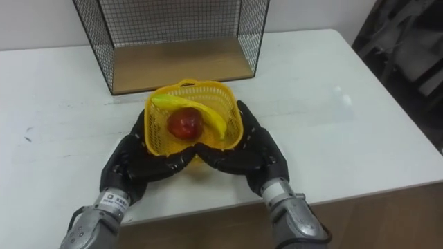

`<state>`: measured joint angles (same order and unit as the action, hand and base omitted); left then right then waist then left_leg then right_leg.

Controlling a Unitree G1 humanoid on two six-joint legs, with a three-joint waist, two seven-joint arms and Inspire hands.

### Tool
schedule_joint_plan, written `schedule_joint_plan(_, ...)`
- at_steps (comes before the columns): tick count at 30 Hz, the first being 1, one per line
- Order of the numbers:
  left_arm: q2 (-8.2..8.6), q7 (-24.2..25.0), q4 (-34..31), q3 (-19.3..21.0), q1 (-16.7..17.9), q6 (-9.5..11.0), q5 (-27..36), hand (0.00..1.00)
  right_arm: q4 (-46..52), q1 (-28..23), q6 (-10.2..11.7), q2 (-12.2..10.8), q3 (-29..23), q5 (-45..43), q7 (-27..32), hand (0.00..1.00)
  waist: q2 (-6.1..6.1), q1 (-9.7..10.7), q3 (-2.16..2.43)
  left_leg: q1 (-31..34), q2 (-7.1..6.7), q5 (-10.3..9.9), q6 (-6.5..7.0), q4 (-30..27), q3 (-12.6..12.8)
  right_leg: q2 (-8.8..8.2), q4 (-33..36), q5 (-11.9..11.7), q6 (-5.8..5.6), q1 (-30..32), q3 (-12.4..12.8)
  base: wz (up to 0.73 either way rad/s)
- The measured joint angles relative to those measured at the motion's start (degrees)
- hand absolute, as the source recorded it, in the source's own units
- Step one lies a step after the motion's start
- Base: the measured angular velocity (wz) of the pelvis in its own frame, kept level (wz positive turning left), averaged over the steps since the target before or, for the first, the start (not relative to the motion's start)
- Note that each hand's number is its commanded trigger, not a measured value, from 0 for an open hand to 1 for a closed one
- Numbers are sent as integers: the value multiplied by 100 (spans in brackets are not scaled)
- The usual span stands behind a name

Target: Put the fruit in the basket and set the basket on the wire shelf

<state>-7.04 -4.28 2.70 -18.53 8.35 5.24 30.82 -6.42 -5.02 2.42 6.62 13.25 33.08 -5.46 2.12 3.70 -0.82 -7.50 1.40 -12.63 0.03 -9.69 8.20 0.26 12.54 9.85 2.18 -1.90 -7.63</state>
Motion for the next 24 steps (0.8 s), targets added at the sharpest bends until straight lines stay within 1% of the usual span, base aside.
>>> schedule_joint_plan(2,-1,0,-99,0,-2,1,-2,0,110,1,25,2,2,-50,64,0,-10,-3,-2,2,0,0,0,-1,6,2,-2,0,0,1,4,0)
schedule_joint_plan(4,-4,1,-205,4,-1,1,-3,0,195,3,98,2,10,-167,101,0,-26,-22,-2,3,2,0,0,-1,7,2,-2,0,0,1,8,0)
schedule_joint_plan(5,-3,1,-267,3,-1,7,-4,0,214,20,177,3,17,-216,110,0,-42,-42,-3,1,3,0,0,-1,11,3,-2,0,0,2,18,-4)
schedule_joint_plan(7,-3,1,-305,7,-28,12,-1,0,215,106,201,1,22,-233,143,0,-59,-53,-1,3,4,0,0,-7,17,7,9,0,0,10,33,-4)
schedule_joint_plan(9,-3,1,-387,35,-116,12,-2,0,313,192,217,14,12,-250,196,0,-62,-62,1,48,11,0,0,-11,29,14,16,-5,8,54,30,0)
schedule_joint_plan(11,-2,1,-423,40,-194,22,-2,0,345,222,317,14,13,-267,230,0,-66,-79,3,55,16,0,0,-11,29,17,16,-9,13,58,23,0)
schedule_joint_plan(16,5,0,-450,35,-257,99,3,0,580,228,338,37,14,-457,355,0,-81,-90,8,5,21,0,0,-10,19,22,16,-12,17,9,21,0)
schedule_joint_plan(18,17,0,-471,40,-261,173,3,0,667,228,355,35,14,-496,359,0,-91,-85,10,-16,21,0,0,-11,27,21,16,-12,17,-13,20,0)
schedule_joint_plan(24,16,0,-565,47,-261,231,2,0,720,229,427,20,13,-522,360,0,-91,-88,8,-20,29,0,0,-10,27,20,32,-27,31,-20,-17,0)
